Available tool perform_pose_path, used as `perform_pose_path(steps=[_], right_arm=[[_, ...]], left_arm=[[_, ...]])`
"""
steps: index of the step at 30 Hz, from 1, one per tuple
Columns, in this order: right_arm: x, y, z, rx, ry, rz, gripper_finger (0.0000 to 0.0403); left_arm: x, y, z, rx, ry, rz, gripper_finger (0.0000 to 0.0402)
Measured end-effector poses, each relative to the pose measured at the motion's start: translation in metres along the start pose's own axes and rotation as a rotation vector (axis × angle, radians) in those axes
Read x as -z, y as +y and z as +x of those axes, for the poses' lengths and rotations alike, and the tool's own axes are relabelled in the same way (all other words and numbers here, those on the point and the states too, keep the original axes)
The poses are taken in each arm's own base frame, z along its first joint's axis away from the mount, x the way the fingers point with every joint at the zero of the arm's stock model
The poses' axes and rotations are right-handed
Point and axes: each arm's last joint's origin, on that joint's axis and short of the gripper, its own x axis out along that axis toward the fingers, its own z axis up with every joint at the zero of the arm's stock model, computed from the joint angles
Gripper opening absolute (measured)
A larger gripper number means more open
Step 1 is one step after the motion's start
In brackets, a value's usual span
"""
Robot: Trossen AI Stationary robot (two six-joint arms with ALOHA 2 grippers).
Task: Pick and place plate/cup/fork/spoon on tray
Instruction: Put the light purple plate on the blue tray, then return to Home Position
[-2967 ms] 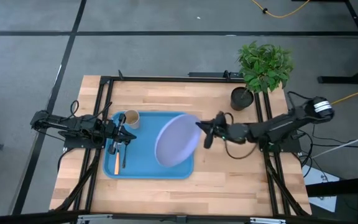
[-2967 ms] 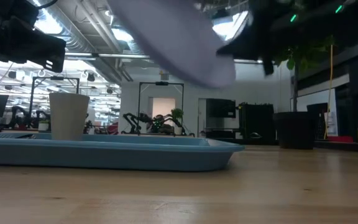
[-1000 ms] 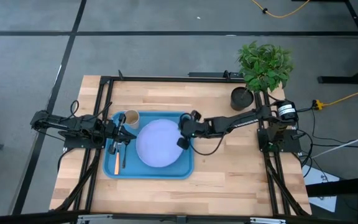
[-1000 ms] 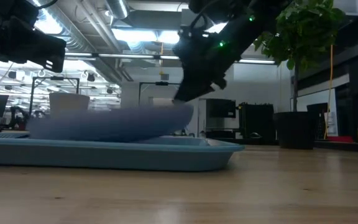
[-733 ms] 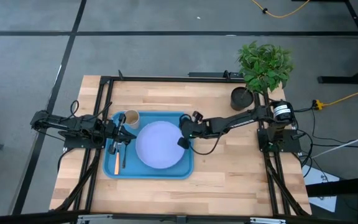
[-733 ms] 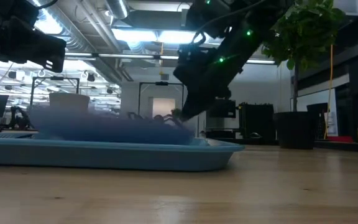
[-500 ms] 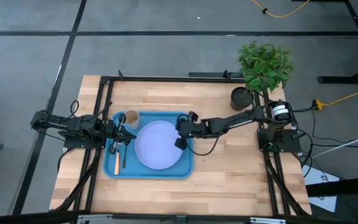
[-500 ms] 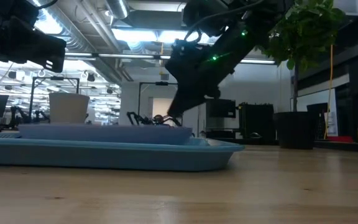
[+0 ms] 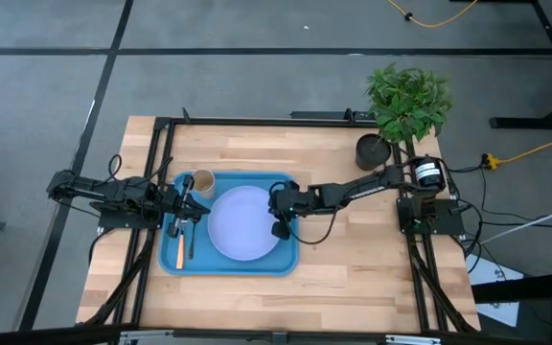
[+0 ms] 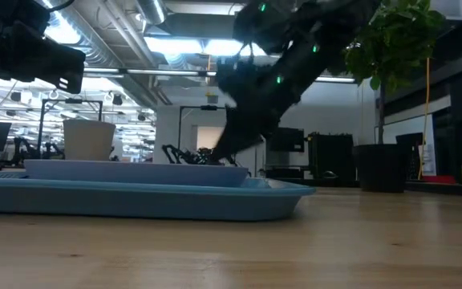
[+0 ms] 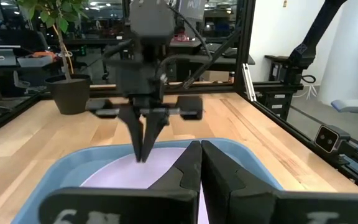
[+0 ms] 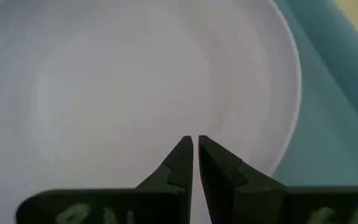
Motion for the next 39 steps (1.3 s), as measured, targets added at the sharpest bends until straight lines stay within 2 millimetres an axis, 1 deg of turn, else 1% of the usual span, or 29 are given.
perform_pose_path(steps=[2,4,6,8,10,15,17,21,24,25,28,31,34,36,39], right_arm=[[-0.007,0.003,-0.009,-0.013,-0.028,-0.01,0.0031],[-0.018,0.005,-0.025,-0.027,-0.054,-0.039,0.0031],[-0.03,0.004,-0.046,-0.031,-0.058,-0.08,0.0031],[-0.043,0.004,-0.072,-0.033,-0.068,-0.098,0.0031],[-0.05,0.006,-0.098,-0.052,-0.07,-0.092,0.0031],[-0.049,0.013,-0.147,-0.133,-0.039,-0.073,0.0031],[-0.046,0.014,-0.16,-0.115,-0.017,-0.054,0.0031],[-0.036,0.017,-0.172,-0.055,0.032,-0.159,0.0031],[-0.03,0.017,-0.178,-0.051,0.069,-0.168,0.0031],[-0.026,0.016,-0.182,-0.057,0.073,-0.155,0.0031],[-0.007,0.012,-0.203,-0.07,0.05,-0.141,0.0031],[0.033,-0.004,-0.22,-0.041,0.03,-0.089,0.0031],[0.066,-0.022,-0.236,-0.025,-0.118,0.055,0.0031],[0.088,-0.031,-0.239,-0.064,-0.19,0.116,0.0031],[0.115,-0.039,-0.239,-0.139,-0.316,0.122,0.0031]], left_arm=[[0.0,0.0,0.0,0.0,0.0,0.0,0.0],[0.0,0.0,0.0,0.0,0.0,0.0,0.0],[0.0,0.0,0.0,0.0,0.0,0.0,0.0],[0.0,0.0,0.0,0.0,0.0,0.0,0.0],[0.0,0.0,0.0,0.0,0.0,0.0,0.0],[0.0,0.0,0.0,0.0,0.0,0.0,0.0],[0.0,0.0,0.0,0.0,0.0,0.0,0.0],[0.0,0.0,0.0,0.0,0.0,0.0,0.0],[0.0,0.0,0.0,0.0,0.0,0.0,0.0],[0.0,0.0,0.0,0.0,0.0,0.0,0.0],[0.0,0.0,0.0,0.0,0.0,0.0,0.0],[0.0,0.0,0.0,0.0,0.0,0.0,0.0],[0.0,0.0,0.0,0.0,0.0,0.0,0.0],[0.0,0.0,0.0,0.0,0.0,0.0,0.0],[0.0,0.0,0.0,0.001,0.0,0.0,0.0]])
